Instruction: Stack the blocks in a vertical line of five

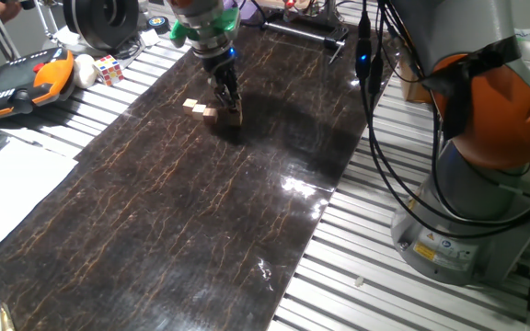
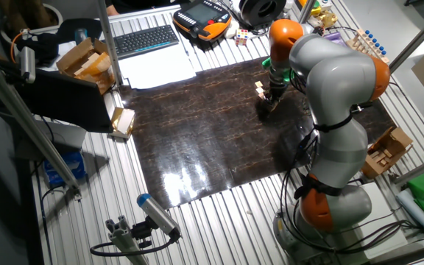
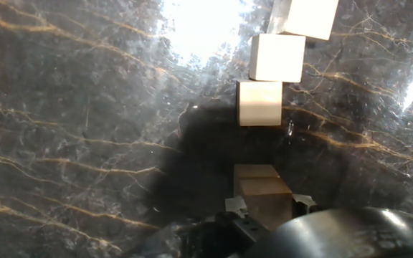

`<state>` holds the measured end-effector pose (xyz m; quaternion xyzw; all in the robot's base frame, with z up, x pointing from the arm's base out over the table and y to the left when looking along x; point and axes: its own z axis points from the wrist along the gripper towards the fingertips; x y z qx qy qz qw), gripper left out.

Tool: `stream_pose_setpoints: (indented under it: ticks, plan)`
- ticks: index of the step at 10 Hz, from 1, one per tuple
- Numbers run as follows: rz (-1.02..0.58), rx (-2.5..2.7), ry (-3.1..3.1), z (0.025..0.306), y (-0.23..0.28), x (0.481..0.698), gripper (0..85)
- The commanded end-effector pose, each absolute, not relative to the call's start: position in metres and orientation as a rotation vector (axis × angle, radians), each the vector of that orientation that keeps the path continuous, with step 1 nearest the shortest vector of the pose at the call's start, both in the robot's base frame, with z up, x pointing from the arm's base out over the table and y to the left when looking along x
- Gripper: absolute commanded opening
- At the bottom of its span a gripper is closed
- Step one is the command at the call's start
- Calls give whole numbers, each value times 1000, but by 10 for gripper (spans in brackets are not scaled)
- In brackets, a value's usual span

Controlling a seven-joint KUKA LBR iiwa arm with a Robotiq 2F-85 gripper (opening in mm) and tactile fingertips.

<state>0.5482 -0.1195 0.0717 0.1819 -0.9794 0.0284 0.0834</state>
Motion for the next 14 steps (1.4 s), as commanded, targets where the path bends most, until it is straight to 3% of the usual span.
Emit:
stream_pose_setpoints:
  ticks: [1,14]
  plan:
    - [84,540,-2924,71,-120,548,360]
    - [83,511,-2906,71,-118,549,430]
